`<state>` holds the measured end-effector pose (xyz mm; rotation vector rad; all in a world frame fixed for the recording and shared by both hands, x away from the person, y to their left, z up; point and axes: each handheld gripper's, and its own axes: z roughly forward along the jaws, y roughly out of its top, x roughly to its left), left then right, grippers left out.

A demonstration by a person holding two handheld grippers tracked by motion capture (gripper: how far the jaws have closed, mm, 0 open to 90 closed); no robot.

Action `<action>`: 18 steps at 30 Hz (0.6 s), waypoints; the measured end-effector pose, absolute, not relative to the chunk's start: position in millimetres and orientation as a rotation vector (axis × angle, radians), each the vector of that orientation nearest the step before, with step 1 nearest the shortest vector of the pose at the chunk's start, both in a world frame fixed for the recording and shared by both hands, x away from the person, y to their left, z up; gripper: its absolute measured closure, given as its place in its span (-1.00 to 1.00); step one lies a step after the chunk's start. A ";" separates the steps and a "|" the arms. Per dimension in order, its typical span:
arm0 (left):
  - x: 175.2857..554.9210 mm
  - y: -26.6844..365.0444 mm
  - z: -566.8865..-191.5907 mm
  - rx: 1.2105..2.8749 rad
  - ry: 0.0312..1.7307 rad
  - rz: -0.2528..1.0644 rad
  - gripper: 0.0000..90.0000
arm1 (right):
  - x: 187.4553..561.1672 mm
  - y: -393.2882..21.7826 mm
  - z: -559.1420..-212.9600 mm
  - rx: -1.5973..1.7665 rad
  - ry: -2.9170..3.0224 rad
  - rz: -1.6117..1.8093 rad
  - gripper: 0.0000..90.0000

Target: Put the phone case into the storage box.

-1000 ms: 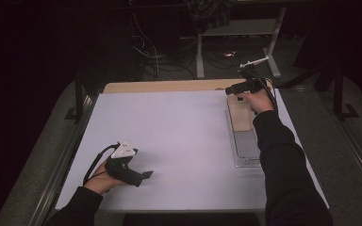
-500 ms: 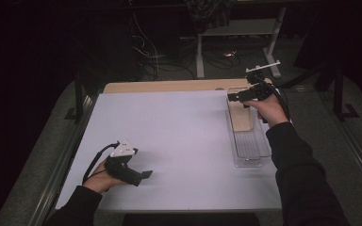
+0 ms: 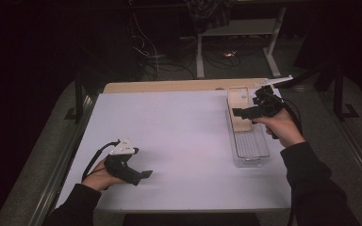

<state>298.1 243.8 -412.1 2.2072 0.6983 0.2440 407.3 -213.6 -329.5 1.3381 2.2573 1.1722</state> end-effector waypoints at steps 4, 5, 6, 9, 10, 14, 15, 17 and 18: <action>300.6 246.5 -408.8 2.201 0.695 0.234 -1.00 | 393.7 -214.4 -334.6 1.296 2.281 1.195 -1.00; 300.7 246.7 -408.1 2.197 0.701 0.230 -1.00 | 390.2 -213.7 -336.0 1.293 2.285 1.200 -1.00; 301.0 247.4 -407.3 2.203 0.699 0.230 -1.00 | 387.1 -213.5 -337.4 1.279 2.293 1.202 -1.00; 301.1 247.8 -406.2 2.195 0.702 0.228 -1.00 | 377.9 -213.3 -341.8 1.255 2.306 1.216 -1.00; 301.0 247.7 -405.8 2.195 0.698 0.226 -1.00 | 373.1 -213.6 -344.0 1.240 2.311 1.231 -1.00; 300.8 247.1 -405.1 2.207 0.676 0.224 -1.00 | 361.6 -214.9 -348.4 1.225 2.314 1.258 -1.00; 300.7 247.0 -405.0 2.208 0.676 0.223 -1.00 | 359.5 -215.0 -349.0 1.222 2.316 1.258 -1.00; 301.5 247.3 -404.2 2.214 0.663 0.231 -1.00 | 354.8 -215.3 -349.6 1.200 2.327 1.251 -1.00; 301.4 247.3 -403.5 2.212 0.667 0.230 -1.00 | 351.2 -215.7 -349.8 1.190 2.326 1.255 -1.00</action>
